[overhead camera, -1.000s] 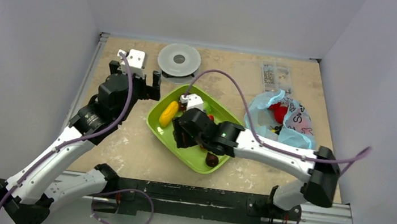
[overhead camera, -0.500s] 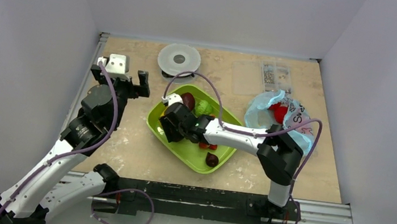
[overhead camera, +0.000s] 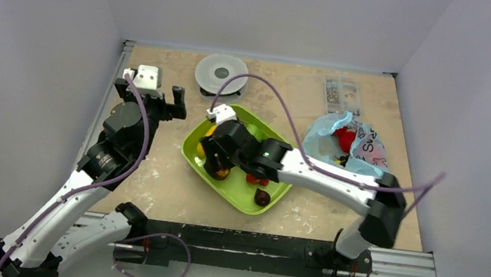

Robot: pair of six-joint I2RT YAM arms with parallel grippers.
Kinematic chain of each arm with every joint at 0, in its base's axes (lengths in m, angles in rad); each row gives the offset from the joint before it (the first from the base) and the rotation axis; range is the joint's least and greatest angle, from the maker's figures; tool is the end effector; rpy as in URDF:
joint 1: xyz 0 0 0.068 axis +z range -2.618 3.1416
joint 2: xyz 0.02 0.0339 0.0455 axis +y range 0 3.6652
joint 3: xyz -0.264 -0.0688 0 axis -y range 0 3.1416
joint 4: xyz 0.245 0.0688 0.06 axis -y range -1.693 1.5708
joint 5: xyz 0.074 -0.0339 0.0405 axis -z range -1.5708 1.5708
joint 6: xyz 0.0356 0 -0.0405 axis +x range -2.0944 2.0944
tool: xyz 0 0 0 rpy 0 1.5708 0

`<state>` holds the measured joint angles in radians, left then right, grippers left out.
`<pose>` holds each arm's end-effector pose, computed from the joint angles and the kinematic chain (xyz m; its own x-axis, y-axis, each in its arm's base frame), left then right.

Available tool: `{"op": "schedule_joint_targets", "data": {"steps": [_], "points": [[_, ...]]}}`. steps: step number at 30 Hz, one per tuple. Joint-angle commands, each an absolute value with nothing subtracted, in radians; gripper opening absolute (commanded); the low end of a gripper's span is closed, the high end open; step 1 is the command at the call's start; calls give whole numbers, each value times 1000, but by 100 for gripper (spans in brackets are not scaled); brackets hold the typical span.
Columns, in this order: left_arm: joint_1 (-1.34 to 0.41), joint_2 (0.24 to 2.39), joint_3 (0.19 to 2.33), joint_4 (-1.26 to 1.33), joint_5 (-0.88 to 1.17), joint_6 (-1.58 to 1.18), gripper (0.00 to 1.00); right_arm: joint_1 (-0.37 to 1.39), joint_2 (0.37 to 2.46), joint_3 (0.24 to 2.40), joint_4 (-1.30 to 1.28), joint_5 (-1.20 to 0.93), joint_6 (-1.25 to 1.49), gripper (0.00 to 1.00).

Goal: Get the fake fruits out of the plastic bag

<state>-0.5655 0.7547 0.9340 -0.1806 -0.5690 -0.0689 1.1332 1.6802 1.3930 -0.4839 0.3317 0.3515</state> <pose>0.1471 -0.0706 0.3970 -0.0009 -0.0682 -0.9977 -0.0036 0.9977 -0.0681 0.1707 0.3375 0.2890 -0.5381 -0.3819 -0.7514 -0.6094 0.7921 0.0338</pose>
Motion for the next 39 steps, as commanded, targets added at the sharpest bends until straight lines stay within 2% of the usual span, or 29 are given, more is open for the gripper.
{"op": "schedule_joint_targets", "data": {"steps": [1,6,10,13,15,20,21,24,26,29,32,34,37,39], "points": [[-558,765,950,-172,-516,-106,100,1155,1377,1342,-643,465,498,66],[-548,767,956,-183,-475,-138,100,1155,1182,1156,-779,448,682,66],[-546,763,958,-189,-489,-147,99,1141,1104,1059,-931,613,880,69],[-547,760,959,-193,-492,-151,99,1025,1143,1033,-1134,750,1058,70],[-546,757,959,-194,-483,-155,99,932,1133,1001,-1145,798,1090,68],[-548,760,962,-204,-474,-162,98,750,1039,936,-931,796,986,63],[-547,759,963,-207,-472,-164,98,719,1025,915,-890,795,970,60],[-546,756,962,-207,-472,-168,97,645,996,857,-806,811,966,42],[-547,756,963,-208,-472,-172,96,641,962,828,-752,830,973,36],[-546,758,968,-210,-455,-183,96,641,865,771,-645,858,972,34],[-547,764,974,-218,-445,-189,96,641,745,669,-390,851,844,45],[-547,764,973,-218,-445,-190,95,633,726,659,-348,889,846,51],[-546,761,973,-220,-450,-189,96,597,769,685,-350,947,855,47],[-547,761,973,-220,-451,-189,96,561,808,700,-331,937,852,40]]}}
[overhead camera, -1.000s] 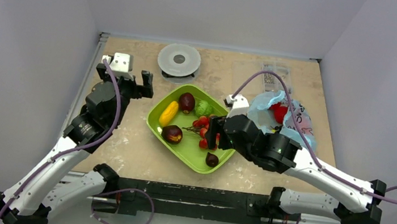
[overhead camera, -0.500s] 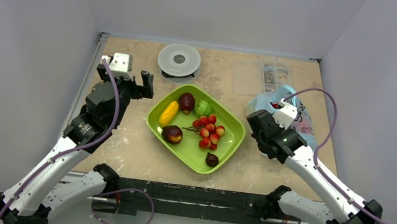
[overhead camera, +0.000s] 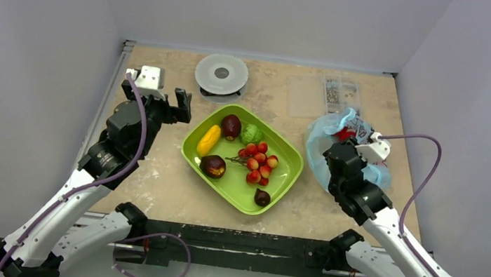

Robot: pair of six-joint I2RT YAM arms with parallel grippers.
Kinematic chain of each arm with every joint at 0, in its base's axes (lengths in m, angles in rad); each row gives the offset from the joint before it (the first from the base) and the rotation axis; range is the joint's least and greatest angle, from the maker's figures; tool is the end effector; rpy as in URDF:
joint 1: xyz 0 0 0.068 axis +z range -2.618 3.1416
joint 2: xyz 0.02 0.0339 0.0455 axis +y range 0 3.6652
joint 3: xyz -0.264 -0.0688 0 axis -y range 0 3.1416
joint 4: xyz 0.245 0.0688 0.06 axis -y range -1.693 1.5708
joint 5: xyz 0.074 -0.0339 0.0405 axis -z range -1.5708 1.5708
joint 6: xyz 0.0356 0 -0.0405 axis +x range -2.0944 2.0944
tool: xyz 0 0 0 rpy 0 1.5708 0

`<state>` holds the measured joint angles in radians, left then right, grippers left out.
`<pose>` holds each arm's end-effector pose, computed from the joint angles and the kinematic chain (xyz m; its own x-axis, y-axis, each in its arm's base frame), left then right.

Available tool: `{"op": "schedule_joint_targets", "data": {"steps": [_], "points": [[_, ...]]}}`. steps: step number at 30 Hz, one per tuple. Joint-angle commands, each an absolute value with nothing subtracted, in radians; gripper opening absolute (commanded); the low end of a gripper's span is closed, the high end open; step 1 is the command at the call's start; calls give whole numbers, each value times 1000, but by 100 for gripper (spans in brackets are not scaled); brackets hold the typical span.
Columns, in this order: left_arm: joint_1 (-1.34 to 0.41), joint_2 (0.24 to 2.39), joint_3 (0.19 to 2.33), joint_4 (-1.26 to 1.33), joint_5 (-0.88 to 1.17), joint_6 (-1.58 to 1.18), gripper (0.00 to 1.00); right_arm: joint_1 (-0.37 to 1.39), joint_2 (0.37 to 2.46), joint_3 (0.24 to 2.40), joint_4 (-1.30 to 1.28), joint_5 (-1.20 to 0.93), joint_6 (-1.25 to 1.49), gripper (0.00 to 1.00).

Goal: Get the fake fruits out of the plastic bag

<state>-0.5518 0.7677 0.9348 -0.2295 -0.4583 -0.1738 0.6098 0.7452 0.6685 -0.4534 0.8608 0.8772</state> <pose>0.1508 -0.0743 0.3902 -0.0686 -0.1399 -0.9878 0.0835 0.9858 -0.1454 0.1456 0.0688 0.2844 -0.1396 0.5139 -0.8464 0.4230 0.8038 0.4183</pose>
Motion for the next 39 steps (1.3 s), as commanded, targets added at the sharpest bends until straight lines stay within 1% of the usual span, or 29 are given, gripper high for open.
{"op": "schedule_joint_targets", "data": {"steps": [1,3,7,11,13,17,20,24,26,29,32,38,39], "points": [[-547,761,973,-220,-448,-190,96,537,826,700,-291,910,825,35],[-547,762,974,-220,-445,-190,95,499,861,698,-228,856,786,32],[-546,770,979,-226,-440,-193,96,419,984,704,-100,728,677,36],[-547,771,980,-226,-433,-196,96,367,1133,772,-143,682,678,36],[-547,773,982,-227,-434,-196,96,350,1193,774,-143,665,681,38],[-547,773,982,-228,-433,-196,96,304,1308,780,-167,682,700,40],[-547,776,983,-228,-430,-195,96,273,1329,776,-185,721,704,44],[-547,781,986,-227,-425,-196,96,258,1323,773,-183,785,661,58],[-545,783,988,-229,-417,-199,96,234,1318,759,-138,773,625,62],[-544,788,987,-229,-414,-201,96,204,1314,741,-54,729,566,66],[-543,792,987,-230,-413,-202,96,191,1346,757,-36,726,546,70],[-540,800,990,-230,-407,-206,96,188,1390,799,-16,644,510,68],[-539,802,991,-232,-405,-207,96,187,1405,808,-22,657,515,69]]}}
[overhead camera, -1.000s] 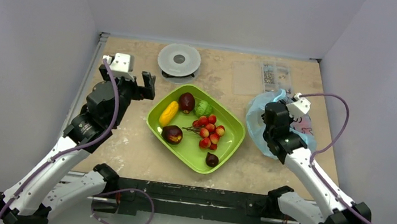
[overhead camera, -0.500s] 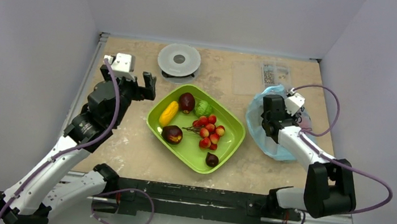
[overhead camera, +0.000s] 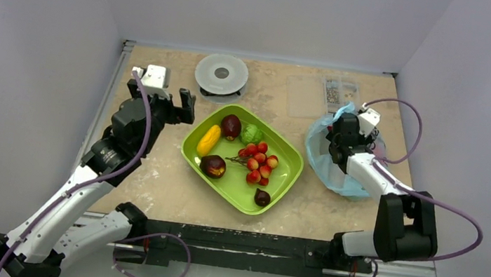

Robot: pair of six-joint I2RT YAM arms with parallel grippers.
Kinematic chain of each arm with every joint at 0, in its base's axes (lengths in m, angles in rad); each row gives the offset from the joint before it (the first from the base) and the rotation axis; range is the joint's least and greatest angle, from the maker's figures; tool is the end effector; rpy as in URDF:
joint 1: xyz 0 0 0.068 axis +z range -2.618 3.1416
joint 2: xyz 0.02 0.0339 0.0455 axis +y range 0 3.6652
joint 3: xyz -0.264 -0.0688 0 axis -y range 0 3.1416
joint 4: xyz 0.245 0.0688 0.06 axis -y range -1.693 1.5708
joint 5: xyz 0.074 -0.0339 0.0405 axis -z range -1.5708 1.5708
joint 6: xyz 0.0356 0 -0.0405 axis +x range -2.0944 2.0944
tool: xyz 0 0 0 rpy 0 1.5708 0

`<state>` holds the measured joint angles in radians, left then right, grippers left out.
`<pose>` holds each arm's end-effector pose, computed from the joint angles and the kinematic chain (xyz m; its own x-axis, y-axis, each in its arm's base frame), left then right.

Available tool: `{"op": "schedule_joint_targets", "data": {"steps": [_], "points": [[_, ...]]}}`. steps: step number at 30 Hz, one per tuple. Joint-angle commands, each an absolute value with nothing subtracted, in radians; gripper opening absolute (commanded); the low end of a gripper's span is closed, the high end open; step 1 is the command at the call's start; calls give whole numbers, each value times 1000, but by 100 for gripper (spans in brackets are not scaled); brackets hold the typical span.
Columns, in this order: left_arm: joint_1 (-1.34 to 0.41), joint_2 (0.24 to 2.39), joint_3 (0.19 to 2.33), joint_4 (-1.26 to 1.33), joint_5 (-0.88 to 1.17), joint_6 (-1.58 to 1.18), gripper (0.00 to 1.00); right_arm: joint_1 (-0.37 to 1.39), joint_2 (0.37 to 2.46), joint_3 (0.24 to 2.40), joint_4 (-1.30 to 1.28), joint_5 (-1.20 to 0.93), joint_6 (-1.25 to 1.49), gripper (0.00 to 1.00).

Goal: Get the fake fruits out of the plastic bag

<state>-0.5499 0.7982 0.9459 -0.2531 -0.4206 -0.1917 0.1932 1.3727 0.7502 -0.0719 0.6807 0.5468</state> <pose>0.1569 -0.0791 0.3867 -0.1130 -0.1347 -0.9844 0.1114 0.9828 -0.1473 0.2793 0.0318 0.2132 -0.3673 0.3399 -0.8658 0.6045 0.7947 0.0555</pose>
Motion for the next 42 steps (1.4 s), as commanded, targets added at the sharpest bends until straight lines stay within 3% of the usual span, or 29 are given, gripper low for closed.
{"op": "schedule_joint_targets", "data": {"steps": [1,13,25,35,38,42], "points": [[-538,802,992,-233,-405,-207,96,186,1422,819,-34,667,518,69],[-534,808,991,-233,-394,-211,96,125,1502,848,-36,678,513,85],[-527,817,993,-234,-383,-215,96,110,1578,891,-27,632,466,82],[-524,818,995,-236,-381,-216,96,110,1474,878,-45,596,451,48],[-522,822,995,-236,-373,-220,96,112,1419,885,-101,579,458,32],[-521,826,997,-238,-374,-221,96,113,1307,849,-159,487,494,18]]}}
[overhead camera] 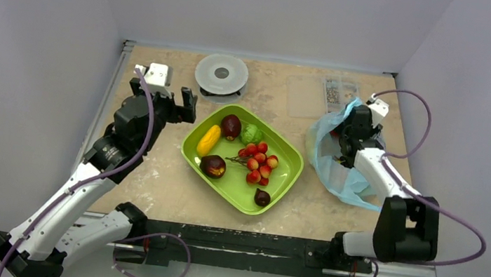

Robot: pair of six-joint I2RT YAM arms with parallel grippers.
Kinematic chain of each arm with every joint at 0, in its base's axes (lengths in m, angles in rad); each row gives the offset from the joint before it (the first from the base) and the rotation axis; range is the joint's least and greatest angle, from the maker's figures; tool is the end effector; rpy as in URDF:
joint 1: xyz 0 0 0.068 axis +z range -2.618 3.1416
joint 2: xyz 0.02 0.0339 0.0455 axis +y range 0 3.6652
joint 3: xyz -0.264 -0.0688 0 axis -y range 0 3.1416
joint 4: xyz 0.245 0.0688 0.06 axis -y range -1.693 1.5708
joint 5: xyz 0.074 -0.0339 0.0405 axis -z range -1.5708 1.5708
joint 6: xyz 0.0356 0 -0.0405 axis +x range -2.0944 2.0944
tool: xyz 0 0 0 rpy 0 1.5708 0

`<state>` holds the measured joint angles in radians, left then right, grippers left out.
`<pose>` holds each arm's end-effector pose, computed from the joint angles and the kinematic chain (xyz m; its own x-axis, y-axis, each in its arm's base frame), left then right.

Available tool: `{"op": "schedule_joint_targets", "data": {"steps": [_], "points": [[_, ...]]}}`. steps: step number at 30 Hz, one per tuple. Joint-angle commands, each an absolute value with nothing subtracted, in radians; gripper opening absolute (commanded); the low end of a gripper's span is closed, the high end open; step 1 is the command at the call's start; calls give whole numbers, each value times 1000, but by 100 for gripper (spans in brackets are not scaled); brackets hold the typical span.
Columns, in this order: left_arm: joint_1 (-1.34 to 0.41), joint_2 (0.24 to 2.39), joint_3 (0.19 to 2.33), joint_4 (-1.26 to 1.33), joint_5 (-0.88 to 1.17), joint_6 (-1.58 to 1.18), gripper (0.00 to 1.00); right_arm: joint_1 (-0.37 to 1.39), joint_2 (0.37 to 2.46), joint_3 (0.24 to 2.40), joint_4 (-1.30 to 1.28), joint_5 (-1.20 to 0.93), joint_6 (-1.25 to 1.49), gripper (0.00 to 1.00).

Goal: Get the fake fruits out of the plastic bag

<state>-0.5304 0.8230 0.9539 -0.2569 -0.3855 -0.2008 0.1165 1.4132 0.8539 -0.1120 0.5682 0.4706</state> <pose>0.1635 -0.0804 0.3851 -0.1355 -0.1348 -0.9816 0.1224 0.9808 -0.1516 0.2997 0.0158 0.2304 -0.4053 0.3374 -0.8497 0.5658 0.8226 0.0567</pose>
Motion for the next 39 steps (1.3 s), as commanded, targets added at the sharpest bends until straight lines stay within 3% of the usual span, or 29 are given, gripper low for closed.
{"op": "schedule_joint_targets", "data": {"steps": [1,7,14,20,23,29,33,39], "points": [[-523,827,996,-238,-372,-222,96,112,1284,840,-179,455,504,15],[-522,833,997,-242,-366,-225,96,111,1130,770,-313,302,574,9],[-521,833,1000,-247,-355,-233,96,108,902,777,-526,300,619,5],[-522,831,1000,-249,-349,-240,96,109,743,780,-599,45,624,5],[-521,833,1003,-249,-342,-242,96,113,717,772,-584,-226,575,3],[-521,839,1005,-253,-343,-242,96,206,589,720,-508,-408,641,3],[-521,842,1006,-255,-344,-240,96,458,613,706,-409,-296,727,3],[-520,848,1006,-256,-360,-232,96,948,860,821,-350,169,757,3]]}}
